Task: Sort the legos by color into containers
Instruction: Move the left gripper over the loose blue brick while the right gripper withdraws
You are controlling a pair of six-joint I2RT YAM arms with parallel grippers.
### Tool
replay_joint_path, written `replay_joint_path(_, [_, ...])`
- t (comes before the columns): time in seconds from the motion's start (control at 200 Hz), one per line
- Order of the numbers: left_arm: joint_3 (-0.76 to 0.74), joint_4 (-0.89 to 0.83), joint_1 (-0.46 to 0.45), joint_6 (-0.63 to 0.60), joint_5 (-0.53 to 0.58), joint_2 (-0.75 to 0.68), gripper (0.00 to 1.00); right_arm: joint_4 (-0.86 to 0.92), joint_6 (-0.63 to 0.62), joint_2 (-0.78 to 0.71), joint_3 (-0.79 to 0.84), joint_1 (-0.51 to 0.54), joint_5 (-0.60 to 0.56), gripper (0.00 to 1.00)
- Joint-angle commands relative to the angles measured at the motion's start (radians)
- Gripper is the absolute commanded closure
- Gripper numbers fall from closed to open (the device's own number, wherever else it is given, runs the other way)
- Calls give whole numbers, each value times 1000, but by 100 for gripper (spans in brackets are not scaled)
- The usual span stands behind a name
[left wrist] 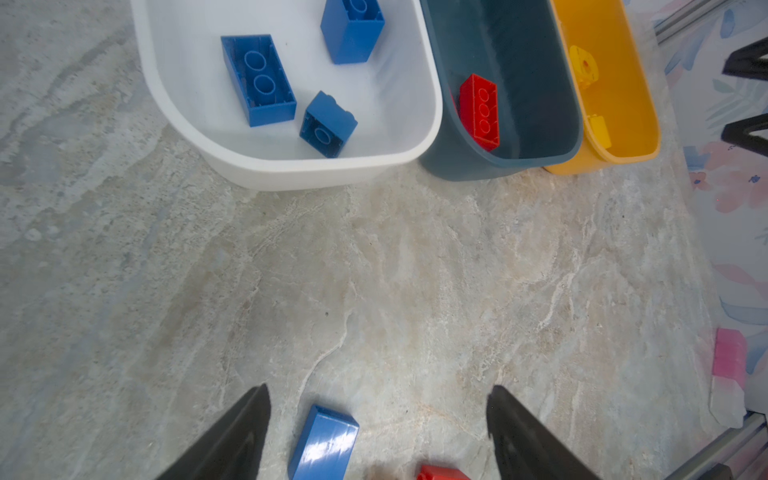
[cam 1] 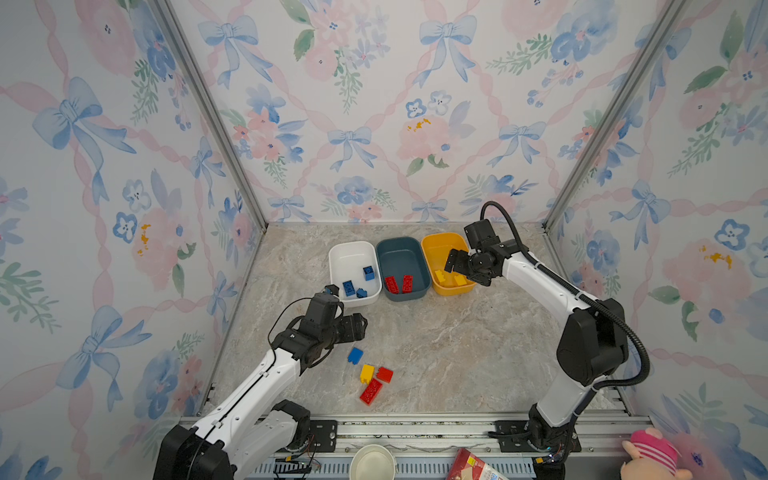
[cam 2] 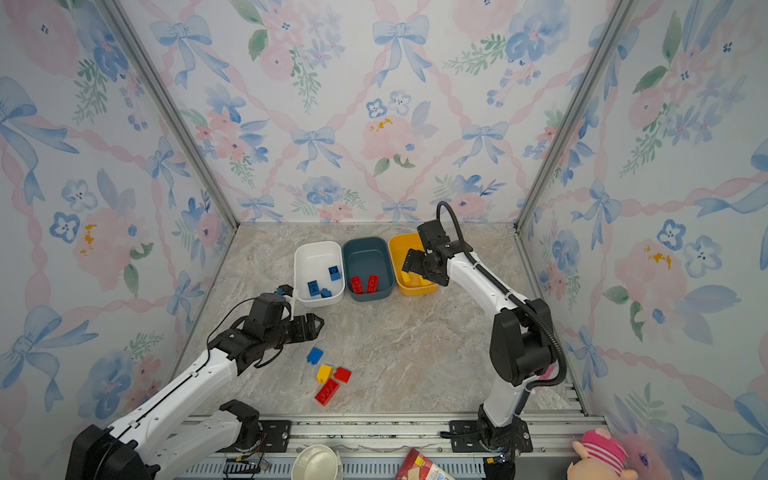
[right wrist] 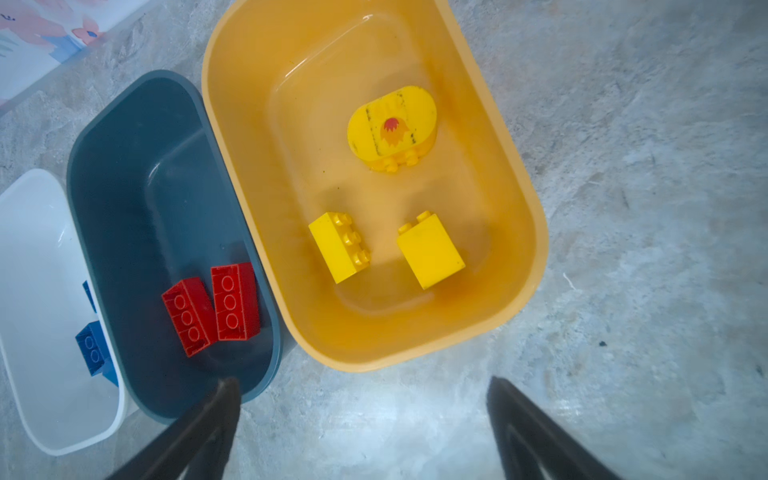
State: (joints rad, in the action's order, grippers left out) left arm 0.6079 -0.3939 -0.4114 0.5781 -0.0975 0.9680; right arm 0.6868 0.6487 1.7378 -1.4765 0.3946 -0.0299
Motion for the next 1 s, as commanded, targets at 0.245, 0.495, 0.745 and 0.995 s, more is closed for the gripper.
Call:
replay_joint_path(0.245, [108,-260,-90,19,119,61,17,93,-10,-186,109,83,-6,0])
replay_joint_path(0.495, [136,-306,-167,11,167,145,18,133,24,-324,237,121,-9,2])
replay_joint_path(0.745, [150,-313,-230,-2,212,233,23,151,66,-453,381,143,13,3])
replay_joint_path(0.995, [144,-311,-253,-3,217,297,29,152,62,-505,447,147,57,3])
